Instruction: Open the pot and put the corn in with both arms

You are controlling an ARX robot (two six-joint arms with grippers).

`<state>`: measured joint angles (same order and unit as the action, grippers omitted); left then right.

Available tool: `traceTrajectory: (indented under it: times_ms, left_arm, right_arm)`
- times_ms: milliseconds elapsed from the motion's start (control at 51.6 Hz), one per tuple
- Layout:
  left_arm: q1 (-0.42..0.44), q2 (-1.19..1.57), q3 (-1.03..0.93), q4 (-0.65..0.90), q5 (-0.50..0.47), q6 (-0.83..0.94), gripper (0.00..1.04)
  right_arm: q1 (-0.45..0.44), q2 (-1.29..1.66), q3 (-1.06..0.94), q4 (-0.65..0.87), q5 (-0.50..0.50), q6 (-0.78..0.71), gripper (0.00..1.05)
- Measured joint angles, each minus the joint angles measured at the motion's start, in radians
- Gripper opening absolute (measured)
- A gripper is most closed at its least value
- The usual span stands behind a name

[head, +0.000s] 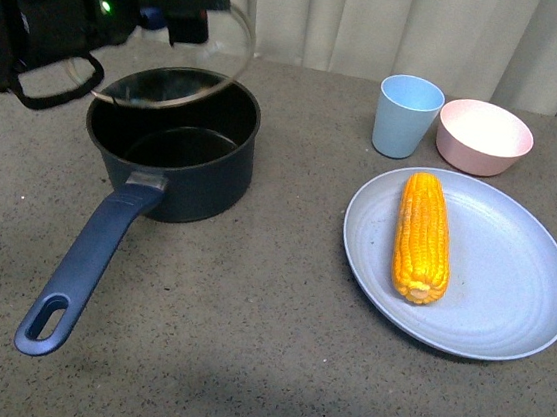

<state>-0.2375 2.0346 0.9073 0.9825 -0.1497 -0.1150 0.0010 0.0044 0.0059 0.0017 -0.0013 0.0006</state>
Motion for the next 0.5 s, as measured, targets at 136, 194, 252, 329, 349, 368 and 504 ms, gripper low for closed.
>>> traceTrajectory:
  times_ms: [136,194,252,329,349,368,504]
  left_arm:
    - [0.084,-0.027,-0.017,0.040,0.043,-0.005,0.62]
    - [0.134,-0.026,-0.032,0.060,0.067,-0.005,0.62]
    - [0.185,-0.016,-0.046,0.070,0.085,-0.005,0.62]
    - [0.246,0.001,-0.053,0.071,0.102,-0.011,0.62]
    - [0.264,0.007,-0.054,0.071,0.102,-0.014,0.62]
    - [0.282,0.015,-0.055,0.072,0.102,-0.018,0.62]
    - [0.382,0.092,-0.055,0.098,0.097,-0.029,0.62]
  right_arm:
    - [0.000,0.000,0.000,0.000,0.000,0.000,0.96]
    - [0.000,0.000,0.000,0.000,0.000,0.000,0.96]
    - [0.000,0.000,0.000,0.000,0.000,0.000,0.96]
    - [0.000,0.000,0.000,0.000,0.000,0.000,0.96]
    - [0.000,0.000,0.000,0.000,0.000,0.000,0.96]
    - [0.000,0.000,0.000,0.000,0.000,0.000,0.96]
    - [0.000,0.000,0.000,0.000,0.000,0.000,0.96]
